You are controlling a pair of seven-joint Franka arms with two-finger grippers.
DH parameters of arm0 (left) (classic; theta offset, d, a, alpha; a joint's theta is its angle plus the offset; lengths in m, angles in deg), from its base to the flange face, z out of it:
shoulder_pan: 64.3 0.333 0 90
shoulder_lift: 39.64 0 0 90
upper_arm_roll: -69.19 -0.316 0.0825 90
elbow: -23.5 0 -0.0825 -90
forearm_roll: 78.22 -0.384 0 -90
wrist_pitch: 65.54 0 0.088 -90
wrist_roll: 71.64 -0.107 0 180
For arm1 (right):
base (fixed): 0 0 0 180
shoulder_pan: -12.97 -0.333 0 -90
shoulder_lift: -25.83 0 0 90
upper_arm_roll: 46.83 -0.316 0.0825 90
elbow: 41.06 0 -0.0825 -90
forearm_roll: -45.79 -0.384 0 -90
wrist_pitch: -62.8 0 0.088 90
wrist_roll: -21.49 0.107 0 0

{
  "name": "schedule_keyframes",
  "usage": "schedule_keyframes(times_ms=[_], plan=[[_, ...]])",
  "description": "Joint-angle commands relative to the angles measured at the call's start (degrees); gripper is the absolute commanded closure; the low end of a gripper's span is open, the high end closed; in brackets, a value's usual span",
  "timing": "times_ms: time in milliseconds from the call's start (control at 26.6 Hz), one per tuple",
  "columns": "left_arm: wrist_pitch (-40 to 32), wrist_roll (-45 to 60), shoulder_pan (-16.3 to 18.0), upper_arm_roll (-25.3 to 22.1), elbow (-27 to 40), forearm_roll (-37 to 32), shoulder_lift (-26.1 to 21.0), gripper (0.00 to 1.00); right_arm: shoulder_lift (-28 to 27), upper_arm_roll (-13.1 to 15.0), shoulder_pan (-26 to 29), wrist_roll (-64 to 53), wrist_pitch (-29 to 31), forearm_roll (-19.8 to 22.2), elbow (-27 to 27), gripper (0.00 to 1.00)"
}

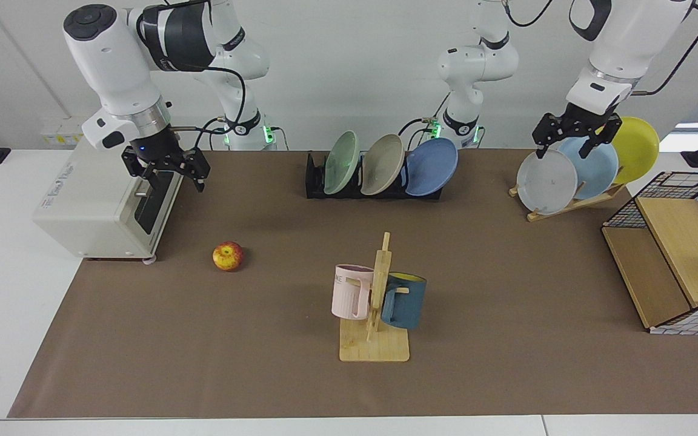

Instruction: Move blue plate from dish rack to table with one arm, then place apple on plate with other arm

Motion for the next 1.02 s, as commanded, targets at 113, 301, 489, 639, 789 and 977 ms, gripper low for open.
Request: schedule_keyframes(times_ms=[113,301,489,639,789,977], plan=[[0.4,-0.2,-1.0,-0.8,-0.8,0.8,-0.6,0.00,0.6,-0.3,0.4,0.2,0.3,-0.2,0.4,0.00],[0.3,0.5,-1.0,-0.4,-0.3,0.7,-0.7,0.00,0.6,-0.3,0.4,0.2,0.3,-0.2,0.4,0.00],[0.3,0.5,-1.0,-0.3,0.3,0.7,-0.6,0.00,0.6,-0.3,0.4,0.2,0.3,-0.2,0.4,0.00],[0.3,0.6,-1.1,-0.2,0.5,0.7,-0.6,0.00,0.6,-0.3,0.4,0.2,0.3,-0.2,0.4,0.00],[0.9,1.3,-2.3,1.1,2.9,0.5,0.1,0.00,0.6,-0.3,0.4,0.2,0.3,-0.2,0.4,0.00],[5.7,11.2,-4.1,5.9,11.3,-3.0,4.7,0.00,0.6,-0.3,0.4,0.2,0.3,-0.2,0.4,0.00]])
